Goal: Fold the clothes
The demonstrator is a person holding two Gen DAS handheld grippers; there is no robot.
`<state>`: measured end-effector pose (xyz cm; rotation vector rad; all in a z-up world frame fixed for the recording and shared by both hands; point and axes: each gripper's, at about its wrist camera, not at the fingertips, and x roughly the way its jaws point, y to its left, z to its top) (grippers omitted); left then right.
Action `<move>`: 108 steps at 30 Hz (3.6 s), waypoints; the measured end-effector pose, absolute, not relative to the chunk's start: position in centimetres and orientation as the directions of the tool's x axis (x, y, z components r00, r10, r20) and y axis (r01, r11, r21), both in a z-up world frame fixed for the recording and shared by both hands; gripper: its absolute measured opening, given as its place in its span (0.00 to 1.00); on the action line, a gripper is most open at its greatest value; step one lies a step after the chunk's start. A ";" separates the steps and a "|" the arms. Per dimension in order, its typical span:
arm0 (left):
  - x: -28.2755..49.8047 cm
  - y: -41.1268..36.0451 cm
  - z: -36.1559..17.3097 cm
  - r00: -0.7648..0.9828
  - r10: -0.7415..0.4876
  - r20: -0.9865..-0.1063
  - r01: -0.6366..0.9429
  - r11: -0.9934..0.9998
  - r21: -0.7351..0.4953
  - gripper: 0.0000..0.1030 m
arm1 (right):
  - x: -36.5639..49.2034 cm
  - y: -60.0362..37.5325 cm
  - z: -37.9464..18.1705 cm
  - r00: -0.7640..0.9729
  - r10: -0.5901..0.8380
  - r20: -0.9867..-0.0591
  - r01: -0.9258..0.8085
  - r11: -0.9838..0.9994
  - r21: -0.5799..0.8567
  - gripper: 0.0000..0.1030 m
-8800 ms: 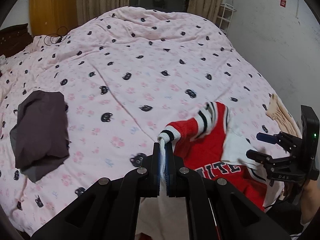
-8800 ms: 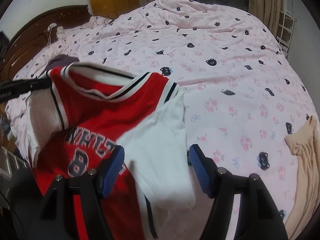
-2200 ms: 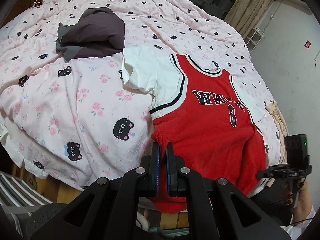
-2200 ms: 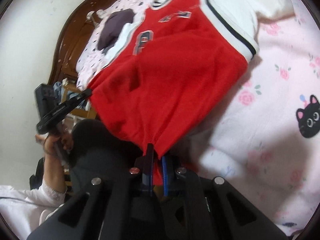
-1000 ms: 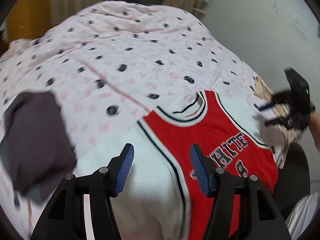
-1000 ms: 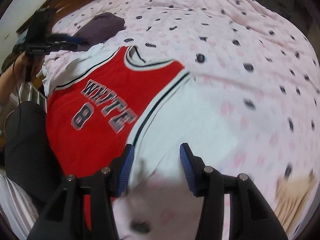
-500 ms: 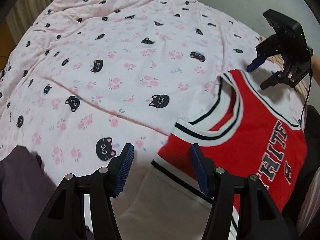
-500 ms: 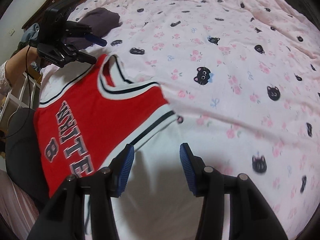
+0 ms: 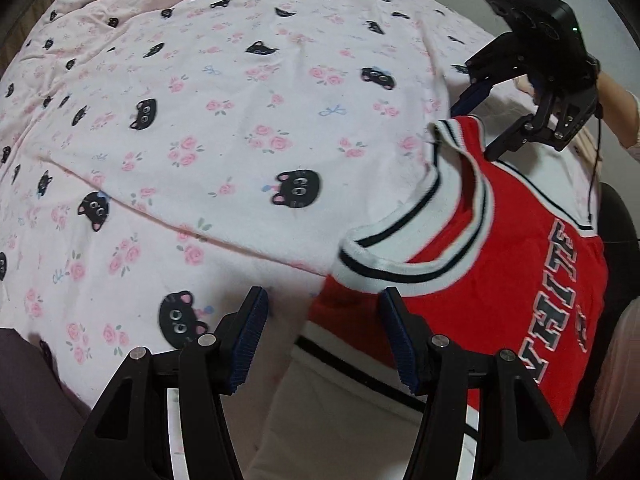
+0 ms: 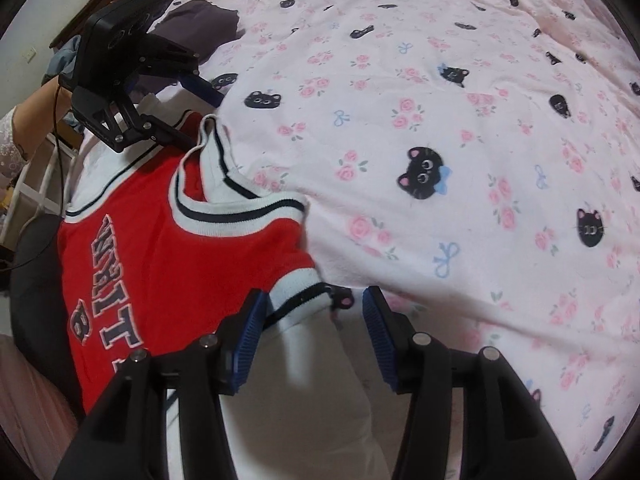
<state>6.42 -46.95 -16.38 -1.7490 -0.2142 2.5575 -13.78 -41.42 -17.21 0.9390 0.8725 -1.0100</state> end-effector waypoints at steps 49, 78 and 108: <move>3.4 -50.9 -15.5 -0.370 -0.514 -0.774 0.534 -0.800 0.276 0.56 | -19.7 -46.2 -16.5 -0.298 -0.311 -0.903 0.944 -0.237 -0.230 0.37; 29.2 -34.5 -12.8 -0.556 -0.361 -0.749 0.701 -0.687 -0.189 0.57 | -7.7 -17.2 -12.4 0.041 -0.541 -0.840 0.953 -0.231 0.195 0.50; 27.9 -28.8 -16.5 -0.421 -0.345 -0.839 0.752 -0.650 -0.111 0.18 | -3.0 -7.9 -16.6 0.125 -0.635 -0.762 0.891 -0.265 0.367 0.54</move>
